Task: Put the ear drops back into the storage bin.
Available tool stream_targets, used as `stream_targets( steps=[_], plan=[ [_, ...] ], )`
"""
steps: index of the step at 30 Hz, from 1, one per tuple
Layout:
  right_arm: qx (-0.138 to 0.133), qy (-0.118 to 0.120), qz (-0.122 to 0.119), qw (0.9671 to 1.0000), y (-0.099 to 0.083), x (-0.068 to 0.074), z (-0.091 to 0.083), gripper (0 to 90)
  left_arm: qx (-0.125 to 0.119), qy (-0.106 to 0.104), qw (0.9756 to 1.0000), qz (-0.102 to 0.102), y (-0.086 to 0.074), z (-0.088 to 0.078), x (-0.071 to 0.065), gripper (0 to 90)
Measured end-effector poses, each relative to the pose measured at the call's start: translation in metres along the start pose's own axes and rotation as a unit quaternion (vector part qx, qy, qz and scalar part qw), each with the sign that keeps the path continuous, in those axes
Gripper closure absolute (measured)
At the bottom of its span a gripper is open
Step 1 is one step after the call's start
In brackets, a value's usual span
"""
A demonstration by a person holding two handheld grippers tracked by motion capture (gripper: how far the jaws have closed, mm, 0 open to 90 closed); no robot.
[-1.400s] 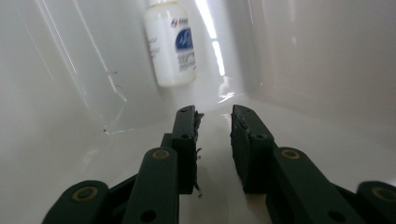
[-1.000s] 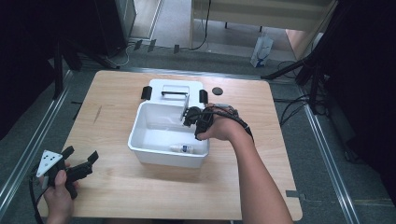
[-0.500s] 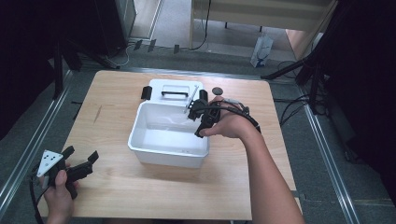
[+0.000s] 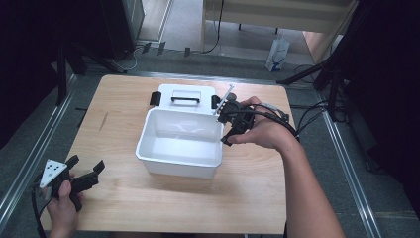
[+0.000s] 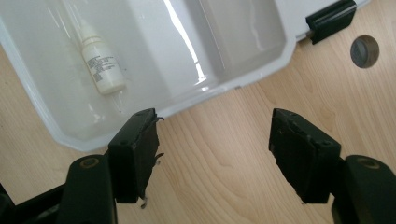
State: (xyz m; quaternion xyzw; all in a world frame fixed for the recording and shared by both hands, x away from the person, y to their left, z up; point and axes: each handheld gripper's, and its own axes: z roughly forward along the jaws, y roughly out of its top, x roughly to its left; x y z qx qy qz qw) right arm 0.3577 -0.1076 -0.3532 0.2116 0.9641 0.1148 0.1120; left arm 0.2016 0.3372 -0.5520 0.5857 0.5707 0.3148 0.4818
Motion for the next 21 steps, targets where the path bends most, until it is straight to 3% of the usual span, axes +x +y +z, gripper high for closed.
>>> stream_targets(
  steps=[13,21],
  plan=[
    [0.010,-0.040,0.064,0.9971,-0.043,-0.010,-0.005,3.7,0.001,-0.002,1.0000,0.000,0.000,0.000,0.001,5.1],
    [0.006,-0.039,0.092,0.9949,-0.071,-0.014,-0.001,0.0,0.001,-0.002,1.0000,-0.001,0.000,0.000,0.001,5.1]
  ],
)
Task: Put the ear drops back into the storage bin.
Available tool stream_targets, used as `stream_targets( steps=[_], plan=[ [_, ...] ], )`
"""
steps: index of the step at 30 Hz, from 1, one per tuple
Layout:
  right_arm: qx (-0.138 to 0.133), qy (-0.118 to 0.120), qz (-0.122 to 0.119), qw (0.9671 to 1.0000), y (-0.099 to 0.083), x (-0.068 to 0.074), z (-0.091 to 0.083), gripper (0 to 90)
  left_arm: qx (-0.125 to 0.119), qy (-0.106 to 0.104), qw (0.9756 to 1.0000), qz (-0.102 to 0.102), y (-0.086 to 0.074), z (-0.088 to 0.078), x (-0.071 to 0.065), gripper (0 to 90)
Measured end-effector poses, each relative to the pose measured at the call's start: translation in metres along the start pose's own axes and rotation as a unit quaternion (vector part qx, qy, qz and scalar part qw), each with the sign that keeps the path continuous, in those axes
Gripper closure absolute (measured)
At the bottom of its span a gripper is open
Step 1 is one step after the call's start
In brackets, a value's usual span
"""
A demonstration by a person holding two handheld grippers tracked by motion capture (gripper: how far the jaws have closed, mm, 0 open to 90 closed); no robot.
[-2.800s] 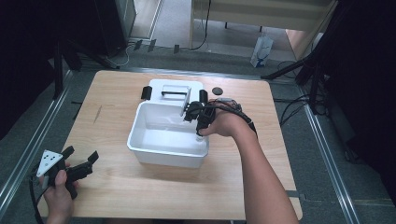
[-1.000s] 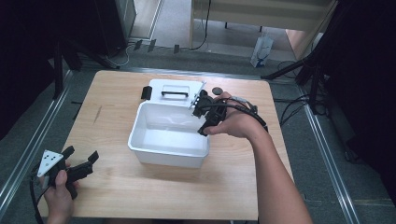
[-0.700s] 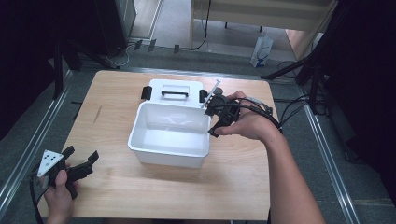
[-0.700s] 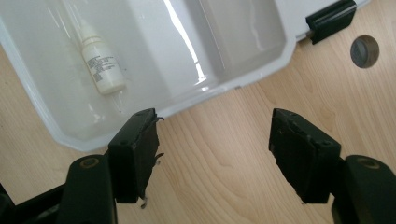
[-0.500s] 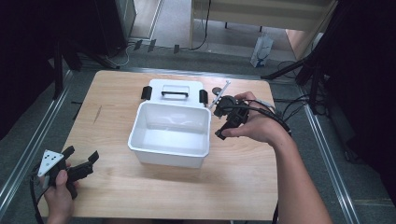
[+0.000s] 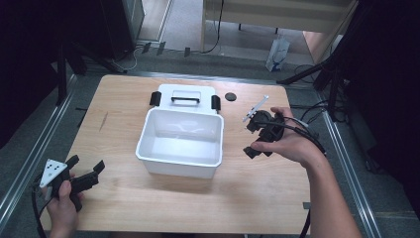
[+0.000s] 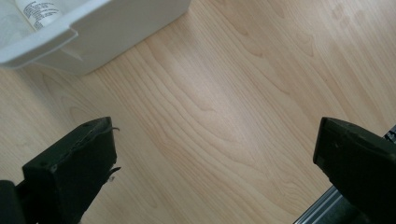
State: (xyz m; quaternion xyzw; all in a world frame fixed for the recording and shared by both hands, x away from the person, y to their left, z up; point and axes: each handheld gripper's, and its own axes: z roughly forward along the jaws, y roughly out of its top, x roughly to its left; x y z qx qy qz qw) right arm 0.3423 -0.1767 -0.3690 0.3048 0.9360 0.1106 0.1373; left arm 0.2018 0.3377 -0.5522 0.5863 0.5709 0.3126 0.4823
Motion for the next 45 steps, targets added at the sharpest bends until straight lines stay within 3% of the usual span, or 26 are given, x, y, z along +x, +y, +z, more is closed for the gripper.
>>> stream_targets(
  steps=[13,27,31,34,36,42,45],
  plan=[
    [-0.021,-0.003,0.050,0.9985,-0.051,-0.008,0.019,0.0,0.001,0.000,1.0000,0.001,0.000,0.000,0.000,5.1],
    [-0.062,-0.029,0.103,0.9922,-0.119,-0.005,0.053,0.0,0.000,0.001,1.0000,0.002,0.000,0.000,-0.001,5.1],
    [-0.078,-0.037,0.125,0.9884,-0.138,-0.001,0.063,0.0,0.000,0.001,1.0000,0.002,0.000,0.000,-0.001,5.1],
    [-0.108,-0.042,0.134,0.9842,-0.156,0.003,0.072,0.0,-0.001,0.001,1.0000,0.004,0.000,0.000,-0.001,5.1],
    [-0.124,-0.043,0.153,0.9795,-0.167,0.006,0.076,0.0,0.000,0.000,1.0000,0.004,0.000,0.000,-0.001,5.1],
    [-0.164,-0.039,0.175,0.9699,-0.195,0.020,0.093,0.0,0.000,0.000,1.0000,0.006,0.000,0.000,-0.001,5.1],
    [-0.186,-0.048,0.200,0.9608,-0.208,0.027,0.101,0.0,0.000,-0.001,1.0000,0.007,0.000,0.000,-0.001,5.1]
  ],
)
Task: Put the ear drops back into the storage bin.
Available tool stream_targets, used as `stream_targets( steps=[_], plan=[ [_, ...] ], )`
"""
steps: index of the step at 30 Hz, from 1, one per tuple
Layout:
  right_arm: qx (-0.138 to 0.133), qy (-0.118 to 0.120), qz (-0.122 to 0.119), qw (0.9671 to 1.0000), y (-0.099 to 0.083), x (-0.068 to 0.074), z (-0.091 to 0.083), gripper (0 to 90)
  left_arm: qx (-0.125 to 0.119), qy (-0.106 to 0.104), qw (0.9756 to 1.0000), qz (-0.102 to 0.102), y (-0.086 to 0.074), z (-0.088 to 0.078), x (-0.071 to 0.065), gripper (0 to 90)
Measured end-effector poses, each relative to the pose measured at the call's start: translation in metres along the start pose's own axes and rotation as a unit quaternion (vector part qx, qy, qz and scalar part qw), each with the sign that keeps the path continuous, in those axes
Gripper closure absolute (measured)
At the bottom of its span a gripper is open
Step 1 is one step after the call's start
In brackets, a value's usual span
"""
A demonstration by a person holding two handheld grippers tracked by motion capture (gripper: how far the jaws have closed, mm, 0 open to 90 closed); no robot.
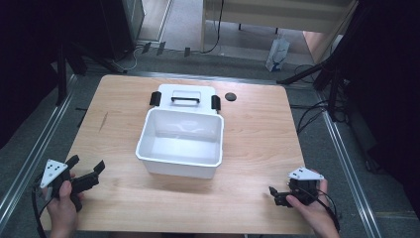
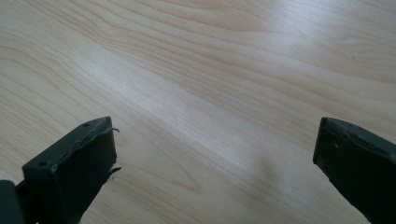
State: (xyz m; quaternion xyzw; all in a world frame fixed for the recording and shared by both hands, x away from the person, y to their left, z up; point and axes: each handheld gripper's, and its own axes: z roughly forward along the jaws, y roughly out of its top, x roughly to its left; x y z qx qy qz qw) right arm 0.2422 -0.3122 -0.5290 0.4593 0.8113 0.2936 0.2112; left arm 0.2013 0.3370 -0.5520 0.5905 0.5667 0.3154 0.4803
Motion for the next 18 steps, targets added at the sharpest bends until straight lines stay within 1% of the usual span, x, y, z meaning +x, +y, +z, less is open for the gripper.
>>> stream_targets(
  steps=[3,4,5,7,9,10,12,13,14,15,17,18],
  plan=[
    [-0.025,-0.004,0.029,0.9993,-0.012,0.000,0.001,0.0,-0.001,0.000,1.0000,-0.001,0.000,0.000,0.000,5.1],
    [-0.039,-0.005,0.041,0.9984,-0.017,0.000,0.002,0.0,-0.001,0.000,1.0000,-0.001,0.000,0.000,0.000,5.1],
    [-0.046,-0.006,0.049,0.9977,-0.020,0.000,0.002,0.0,-0.001,0.000,1.0000,-0.002,0.000,0.000,0.000,5.1],
    [-0.068,-0.011,0.074,0.9949,-0.027,0.000,0.003,0.0,0.000,0.000,1.0000,-0.002,0.000,0.000,0.000,5.1],
    [-0.108,-0.025,0.105,0.9883,-0.031,-0.002,-0.002,0.0,0.003,-0.001,1.0000,-0.002,0.000,0.001,0.000,5.1],
    [-0.120,-0.026,0.119,0.9852,-0.033,-0.004,-0.004,0.0,0.005,-0.001,1.0000,-0.002,0.001,0.001,0.000,5.1],
    [-0.133,-0.034,0.142,0.9803,-0.035,-0.007,-0.006,0.0,0.008,-0.001,1.0000,-0.001,0.001,0.002,0.000,5.1],
    [-0.131,-0.030,0.149,0.9796,-0.034,-0.009,-0.005,0.0,0.009,-0.002,1.0000,0.000,0.001,0.002,0.000,5.1],
    [-0.130,-0.030,0.149,0.9797,-0.034,-0.009,-0.005,0.0,0.010,-0.001,1.0000,0.000,0.001,0.002,0.000,5.1],
    [-0.130,-0.033,0.153,0.9790,-0.034,-0.010,-0.004,0.0,0.010,-0.001,0.9999,-0.001,0.001,0.003,0.000,5.1],
    [-0.121,-0.024,0.153,0.9804,-0.033,-0.010,-0.003,0.0,0.012,0.000,0.9999,0.000,0.001,0.003,0.000,5.1],
    [-0.117,-0.024,0.151,0.9813,-0.032,-0.010,-0.002,0.0,0.013,0.001,0.9999,0.002,0.001,0.002,-0.001,5.1]
  ],
)
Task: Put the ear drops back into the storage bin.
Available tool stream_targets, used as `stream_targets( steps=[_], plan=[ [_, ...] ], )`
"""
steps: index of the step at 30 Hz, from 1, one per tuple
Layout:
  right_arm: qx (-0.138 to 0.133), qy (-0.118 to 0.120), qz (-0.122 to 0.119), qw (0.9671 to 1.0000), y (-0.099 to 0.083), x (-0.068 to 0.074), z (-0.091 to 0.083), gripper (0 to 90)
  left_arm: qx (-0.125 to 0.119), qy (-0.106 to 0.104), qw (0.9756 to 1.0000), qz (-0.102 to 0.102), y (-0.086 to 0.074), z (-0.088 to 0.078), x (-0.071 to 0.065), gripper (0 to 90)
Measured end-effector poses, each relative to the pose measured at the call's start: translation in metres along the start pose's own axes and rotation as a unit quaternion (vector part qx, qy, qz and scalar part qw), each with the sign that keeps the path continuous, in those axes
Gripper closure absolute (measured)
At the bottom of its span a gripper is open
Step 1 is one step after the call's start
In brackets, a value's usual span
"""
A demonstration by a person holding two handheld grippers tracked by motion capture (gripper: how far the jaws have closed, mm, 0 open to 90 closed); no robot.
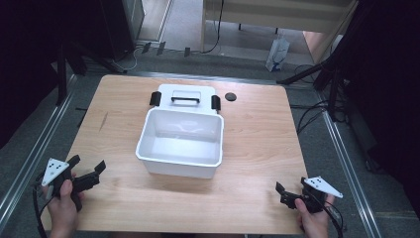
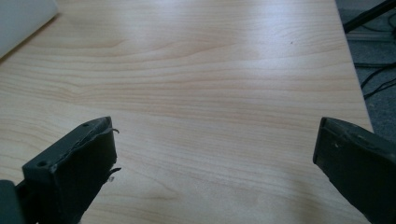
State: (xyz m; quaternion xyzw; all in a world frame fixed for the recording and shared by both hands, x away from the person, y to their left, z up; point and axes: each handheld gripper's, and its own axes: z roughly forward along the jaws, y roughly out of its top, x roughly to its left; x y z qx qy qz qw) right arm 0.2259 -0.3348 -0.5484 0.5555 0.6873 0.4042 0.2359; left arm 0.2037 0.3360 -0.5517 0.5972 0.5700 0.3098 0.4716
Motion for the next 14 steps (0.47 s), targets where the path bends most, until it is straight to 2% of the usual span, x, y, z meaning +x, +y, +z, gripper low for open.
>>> stream_targets(
  steps=[2,6,9,11,14],
  plan=[
    [0.020,-0.004,0.002,0.9998,0.001,0.000,0.003,0.0,-0.002,0.002,1.0000,0.002,0.000,0.000,-0.001,5.2],
    [0.065,-0.031,0.002,0.9974,0.004,0.001,0.012,0.0,0.001,0.003,1.0000,0.009,0.000,0.000,-0.002,5.2],
    [0.073,-0.047,-0.016,0.9961,0.004,0.006,0.014,0.0,0.004,0.010,0.9997,0.021,0.000,0.001,-0.005,5.2],
    [0.079,-0.049,-0.033,0.9951,0.004,0.009,0.015,0.0,0.005,0.017,0.9996,0.023,0.000,0.001,-0.007,7.3],
    [0.083,-0.044,-0.041,0.9948,0.004,0.011,0.016,0.0,0.004,0.018,0.9995,0.025,-0.001,0.001,-0.007,7.7]
  ],
)
